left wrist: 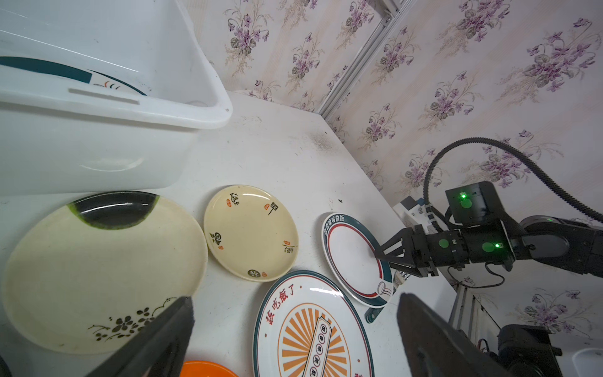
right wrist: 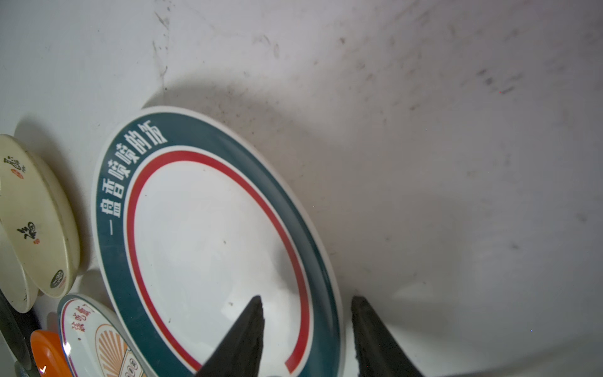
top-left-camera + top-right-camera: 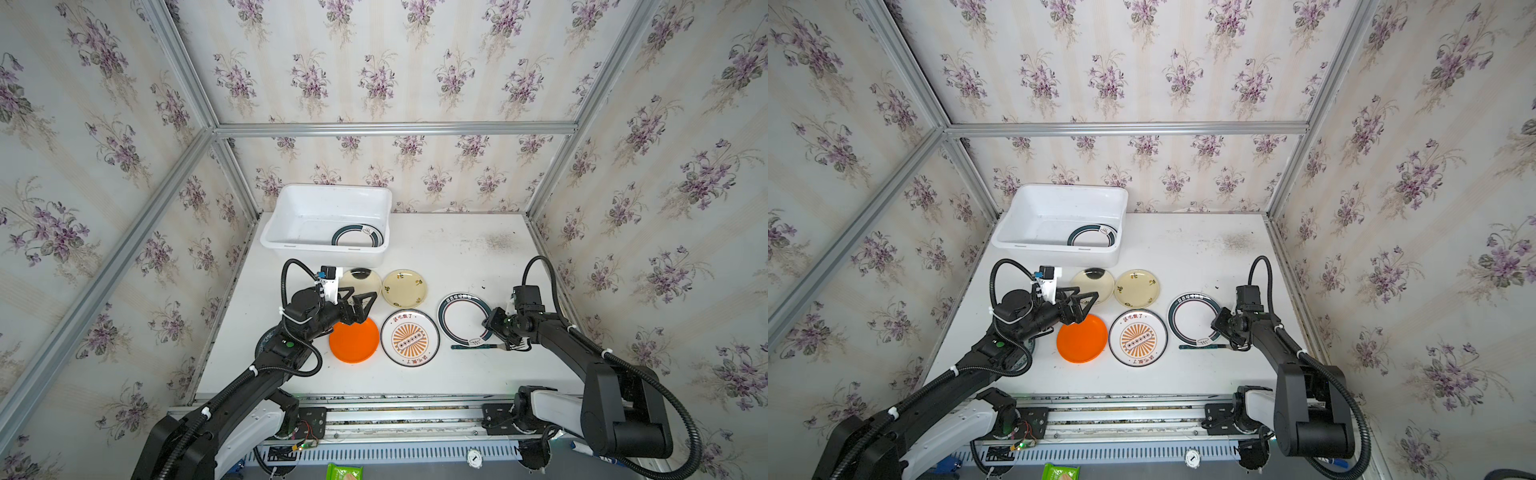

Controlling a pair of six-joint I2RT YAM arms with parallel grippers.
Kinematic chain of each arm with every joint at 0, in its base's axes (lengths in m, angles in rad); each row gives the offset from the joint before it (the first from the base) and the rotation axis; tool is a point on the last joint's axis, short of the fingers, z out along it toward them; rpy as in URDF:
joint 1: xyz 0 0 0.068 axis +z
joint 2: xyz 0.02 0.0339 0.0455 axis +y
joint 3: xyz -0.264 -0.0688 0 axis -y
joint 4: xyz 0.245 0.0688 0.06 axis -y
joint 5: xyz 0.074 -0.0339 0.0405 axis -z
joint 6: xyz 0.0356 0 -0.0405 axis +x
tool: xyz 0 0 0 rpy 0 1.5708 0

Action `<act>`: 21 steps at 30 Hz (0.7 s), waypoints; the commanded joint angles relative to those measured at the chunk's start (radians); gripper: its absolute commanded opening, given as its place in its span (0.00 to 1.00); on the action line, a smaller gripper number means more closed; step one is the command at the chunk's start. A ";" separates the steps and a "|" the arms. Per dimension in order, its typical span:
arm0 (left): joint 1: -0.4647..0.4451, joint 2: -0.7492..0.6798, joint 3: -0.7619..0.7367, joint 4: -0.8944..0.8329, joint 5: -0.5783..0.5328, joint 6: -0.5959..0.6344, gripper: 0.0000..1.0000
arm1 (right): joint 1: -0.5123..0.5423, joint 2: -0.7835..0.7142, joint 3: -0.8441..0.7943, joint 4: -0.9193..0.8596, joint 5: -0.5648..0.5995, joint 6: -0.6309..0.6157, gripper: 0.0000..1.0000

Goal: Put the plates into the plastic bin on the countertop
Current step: 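Pinch the rim of the teal-rimmed plate with the right gripper and tilt it up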

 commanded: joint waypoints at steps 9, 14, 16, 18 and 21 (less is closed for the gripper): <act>0.000 -0.007 -0.001 0.042 0.011 -0.005 1.00 | -0.001 0.000 -0.028 0.031 0.043 0.038 0.37; 0.000 -0.009 -0.001 0.045 0.020 -0.003 1.00 | -0.001 -0.012 -0.036 0.035 0.057 0.042 0.24; 0.000 -0.017 -0.005 0.051 0.021 -0.002 1.00 | -0.002 -0.012 -0.031 0.032 0.059 0.039 0.20; 0.000 -0.025 -0.012 0.056 0.016 -0.001 1.00 | -0.001 -0.012 -0.029 0.031 0.066 0.041 0.19; 0.000 -0.025 -0.013 0.056 0.009 0.001 1.00 | -0.002 -0.014 -0.032 0.031 0.077 0.041 0.16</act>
